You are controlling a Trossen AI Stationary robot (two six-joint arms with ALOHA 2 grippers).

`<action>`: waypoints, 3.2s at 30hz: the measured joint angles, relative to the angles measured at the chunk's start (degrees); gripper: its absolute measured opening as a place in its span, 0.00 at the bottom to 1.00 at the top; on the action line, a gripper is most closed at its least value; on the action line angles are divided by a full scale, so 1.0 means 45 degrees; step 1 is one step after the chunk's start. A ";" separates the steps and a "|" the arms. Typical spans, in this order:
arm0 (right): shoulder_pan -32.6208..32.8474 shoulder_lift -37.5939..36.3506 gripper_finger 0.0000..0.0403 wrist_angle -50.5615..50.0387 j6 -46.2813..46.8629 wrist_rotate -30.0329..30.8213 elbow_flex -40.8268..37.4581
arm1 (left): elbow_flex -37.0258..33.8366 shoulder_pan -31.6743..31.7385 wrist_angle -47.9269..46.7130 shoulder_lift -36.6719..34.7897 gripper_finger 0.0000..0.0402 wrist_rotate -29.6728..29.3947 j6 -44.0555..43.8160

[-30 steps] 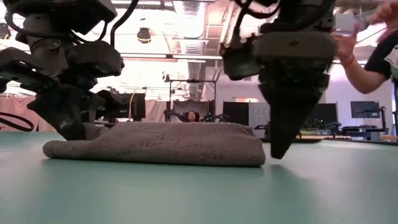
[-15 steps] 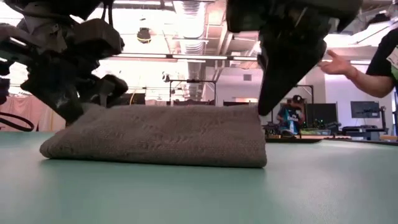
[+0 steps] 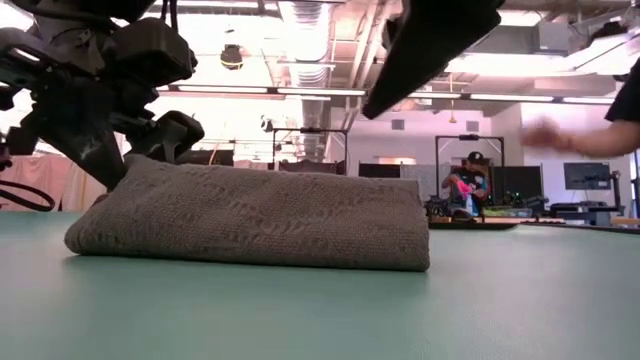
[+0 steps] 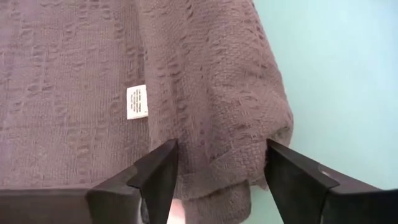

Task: Roll towel into tight, uniform cylinder
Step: Roll the gray towel

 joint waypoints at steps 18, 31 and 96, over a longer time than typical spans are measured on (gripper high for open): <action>0.0017 0.1101 0.53 0.2318 -0.2211 -0.0483 -0.0008 | 0.0019 0.0005 -0.0047 -0.0005 0.57 -0.0017 0.0363; -0.0849 0.2323 0.53 0.2403 -0.2660 -0.0474 -0.0006 | 0.0907 0.0015 -0.1707 -0.0010 0.57 0.0592 -0.0042; -0.1931 0.1660 0.53 0.1400 -0.2416 -0.0766 -0.0010 | -0.0889 0.1512 0.0997 -0.0384 0.57 -0.1038 0.5297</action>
